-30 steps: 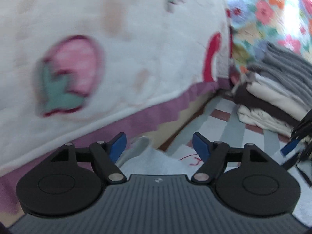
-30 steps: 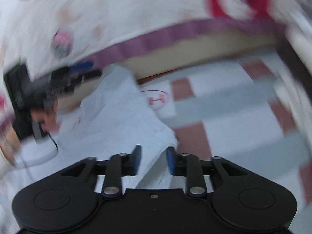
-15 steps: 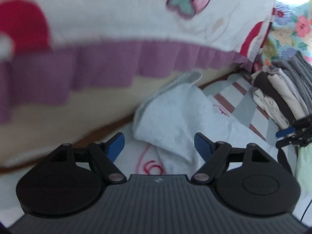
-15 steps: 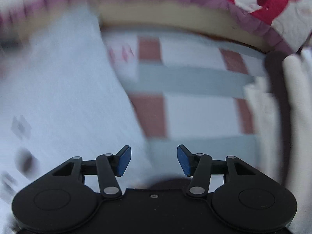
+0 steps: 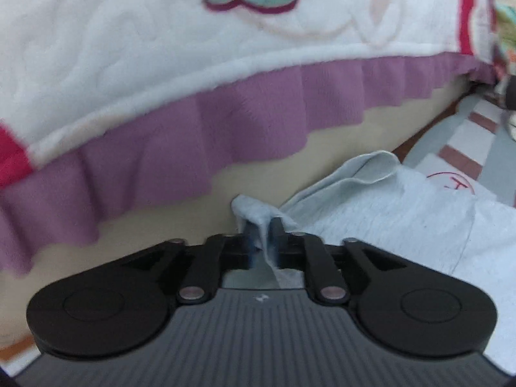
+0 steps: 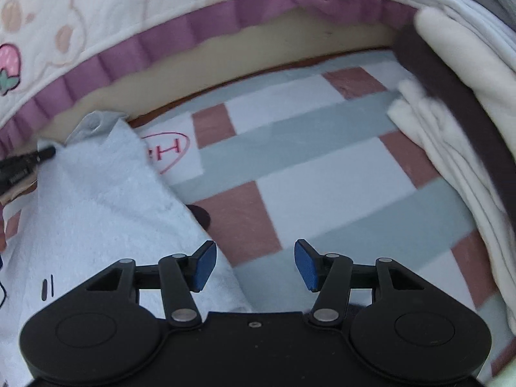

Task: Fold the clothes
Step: 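Pinch the T-shirt sleeve with the right gripper and lift it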

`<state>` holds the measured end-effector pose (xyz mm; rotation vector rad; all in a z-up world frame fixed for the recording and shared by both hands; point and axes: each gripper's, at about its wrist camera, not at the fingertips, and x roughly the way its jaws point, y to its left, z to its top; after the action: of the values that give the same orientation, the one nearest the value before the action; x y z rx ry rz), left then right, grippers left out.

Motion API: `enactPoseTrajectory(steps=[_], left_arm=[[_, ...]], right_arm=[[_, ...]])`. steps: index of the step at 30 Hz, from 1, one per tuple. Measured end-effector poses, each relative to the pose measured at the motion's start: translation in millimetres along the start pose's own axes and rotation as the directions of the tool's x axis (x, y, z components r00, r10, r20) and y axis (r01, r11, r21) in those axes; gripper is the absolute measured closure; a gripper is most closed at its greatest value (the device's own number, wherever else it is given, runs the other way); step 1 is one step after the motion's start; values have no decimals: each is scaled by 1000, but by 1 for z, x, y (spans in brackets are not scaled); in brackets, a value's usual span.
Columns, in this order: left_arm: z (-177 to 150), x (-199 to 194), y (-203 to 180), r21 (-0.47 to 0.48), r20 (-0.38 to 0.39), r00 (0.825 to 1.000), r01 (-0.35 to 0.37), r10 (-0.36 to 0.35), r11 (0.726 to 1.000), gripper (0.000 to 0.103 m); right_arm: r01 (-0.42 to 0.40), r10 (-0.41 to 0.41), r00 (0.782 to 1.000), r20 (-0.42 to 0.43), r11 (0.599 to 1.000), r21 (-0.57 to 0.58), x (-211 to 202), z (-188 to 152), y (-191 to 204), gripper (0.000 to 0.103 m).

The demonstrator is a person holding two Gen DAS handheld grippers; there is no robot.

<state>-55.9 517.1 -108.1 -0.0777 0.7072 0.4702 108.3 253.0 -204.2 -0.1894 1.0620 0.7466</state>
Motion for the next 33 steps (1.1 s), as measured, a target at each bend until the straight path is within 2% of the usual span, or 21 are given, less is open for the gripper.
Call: enactPoseTrajectory(steps=[1,2,3,5,8,10,12,14,16,18,19,20,21,23,25,26,27,29,31,32,33], left_arm=[[0,-8,1,-44,-3,1000,8,-8,999,59],[-2,-22,1,-97,3,999,50,-50,994,54],[-3,-35,1,-148,10,995,95,-95,984,54],[-11,-63,-8,-195,5,973,227,-231,954,61],[-37,-113,-26,-206,-25,946,311,-323,928,72],[-57,-144,-31,-210,-34,937,335,-349,919,75],[-76,-176,-38,-204,-35,929,354,-368,913,75],[-86,-199,-50,-163,-41,937,337,-348,927,75],[-92,-220,-56,-132,-30,935,347,-354,929,75],[-99,-240,-69,-90,-13,930,365,-368,927,75],[-104,-248,-73,-86,-12,923,382,-385,920,75],[-109,-256,-77,-82,-12,916,399,-402,913,75],[-115,-264,-81,-79,-11,908,418,-420,905,75],[-124,-276,-88,-110,6,871,489,-491,866,70],[-130,-283,-90,-162,39,815,576,-578,801,68],[-130,-285,-92,-183,47,791,607,-610,773,62],[-130,-287,-96,-189,54,774,628,-631,755,59],[-131,-289,-110,-164,20,762,640,-647,750,49],[-135,-284,-126,-131,-45,782,612,-622,780,40],[-138,-282,-133,-117,-75,790,599,-609,792,40],[-140,-277,-136,-132,-91,786,600,-612,789,40]], right_arm=[[-4,4,1000,0,1000,9,-6,-2,-1,44],[-15,15,1000,-4,1000,7,-14,-7,-1,44],[-27,27,1000,-8,1000,3,-23,-11,0,44],[-61,61,998,-16,998,-2,-40,-23,2,44],[-150,156,986,-58,985,89,-80,-76,-6,41],[-225,236,969,-66,964,143,-104,-117,-15,40],[-296,311,950,-38,932,211,-119,-164,-25,40],[-357,373,928,-5,892,278,-129,-206,-34,40],[-390,406,914,16,866,314,-127,-230,-38,40],[-404,408,911,54,860,314,-122,-238,-39,40],[-427,422,903,83,852,304,-122,-239,-37,50],[-449,437,893,106,850,277,-123,-237,-34,65],[-469,452,883,128,848,245,-124,-235,-29,98],[-483,461,874,150,859,173,-132,-225,-16,99],[-501,481,860,169,860,100,-141,-215,-2,99],[-512,495,853,164,855,82,-143,-211,5,99],[-521,506,848,156,850,76,-143,-206,11,99],[-539,526,839,139,839,76,-141,-198,22,99],[-556,544,830,123,825,101,-138,-190,28,99],[-570,560,821,107,812,125,-136,-187,28,99],[-587,580,810,88,794,157,-131,-183,29,99]])
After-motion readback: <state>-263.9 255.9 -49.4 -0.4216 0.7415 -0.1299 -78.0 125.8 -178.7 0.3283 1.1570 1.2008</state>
